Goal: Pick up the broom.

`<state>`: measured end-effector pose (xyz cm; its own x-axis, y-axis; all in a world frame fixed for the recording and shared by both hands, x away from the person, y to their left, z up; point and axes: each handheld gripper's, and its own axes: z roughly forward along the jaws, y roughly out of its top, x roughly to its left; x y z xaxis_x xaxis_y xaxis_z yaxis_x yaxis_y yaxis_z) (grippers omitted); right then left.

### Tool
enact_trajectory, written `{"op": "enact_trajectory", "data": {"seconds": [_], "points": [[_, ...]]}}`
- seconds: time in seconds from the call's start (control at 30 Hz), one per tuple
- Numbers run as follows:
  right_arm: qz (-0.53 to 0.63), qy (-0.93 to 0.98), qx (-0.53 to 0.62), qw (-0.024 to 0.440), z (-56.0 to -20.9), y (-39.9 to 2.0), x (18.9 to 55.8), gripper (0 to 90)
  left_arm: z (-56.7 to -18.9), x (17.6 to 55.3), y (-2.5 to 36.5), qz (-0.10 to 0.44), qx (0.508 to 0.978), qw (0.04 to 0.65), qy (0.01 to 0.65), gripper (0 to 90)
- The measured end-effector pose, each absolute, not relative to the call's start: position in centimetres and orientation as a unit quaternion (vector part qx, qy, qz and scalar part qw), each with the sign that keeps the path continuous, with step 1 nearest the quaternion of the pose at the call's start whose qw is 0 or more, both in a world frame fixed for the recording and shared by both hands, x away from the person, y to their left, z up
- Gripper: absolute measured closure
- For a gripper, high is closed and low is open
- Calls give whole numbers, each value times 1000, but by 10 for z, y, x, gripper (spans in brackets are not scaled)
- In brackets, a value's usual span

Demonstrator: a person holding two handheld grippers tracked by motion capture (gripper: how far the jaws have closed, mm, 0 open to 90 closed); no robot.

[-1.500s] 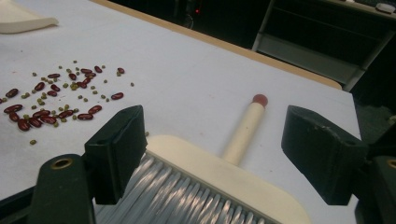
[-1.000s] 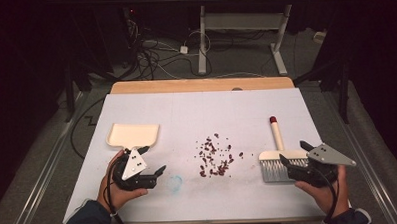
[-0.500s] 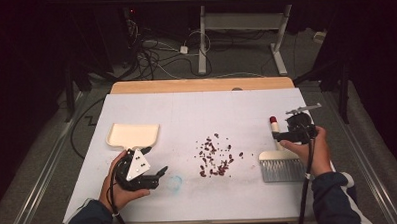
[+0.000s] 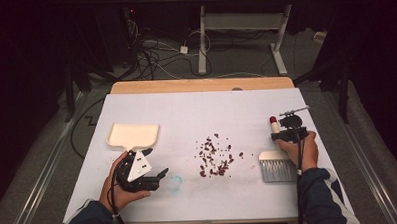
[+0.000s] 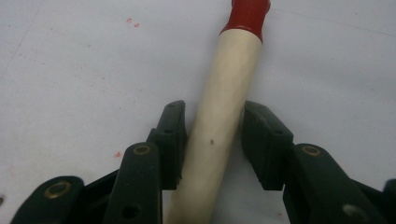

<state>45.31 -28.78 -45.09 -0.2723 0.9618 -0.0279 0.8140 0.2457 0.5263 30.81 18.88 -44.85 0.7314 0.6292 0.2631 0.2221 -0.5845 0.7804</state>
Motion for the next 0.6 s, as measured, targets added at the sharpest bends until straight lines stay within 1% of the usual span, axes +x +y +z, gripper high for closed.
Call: {"op": "enact_trajectory", "data": {"seconds": [0.17,0.23,0.27,0.3,0.5,0.6], "points": [[218,763,582,181,-452,-287,453,647,-449,308,187,267,852,376,248,205],[223,758,582,190,-453,-283,452,698,-449,309,186,267,853,375,247,205],[223,758,582,190,-453,-283,452,698,-449,308,186,267,853,375,247,205],[221,762,576,199,-454,-280,452,699,-449,308,186,266,854,374,246,205],[230,759,577,196,-454,-282,451,700,-450,308,186,266,855,371,246,205],[250,755,570,203,-451,-285,447,700,-448,308,187,268,852,375,249,206]]}}
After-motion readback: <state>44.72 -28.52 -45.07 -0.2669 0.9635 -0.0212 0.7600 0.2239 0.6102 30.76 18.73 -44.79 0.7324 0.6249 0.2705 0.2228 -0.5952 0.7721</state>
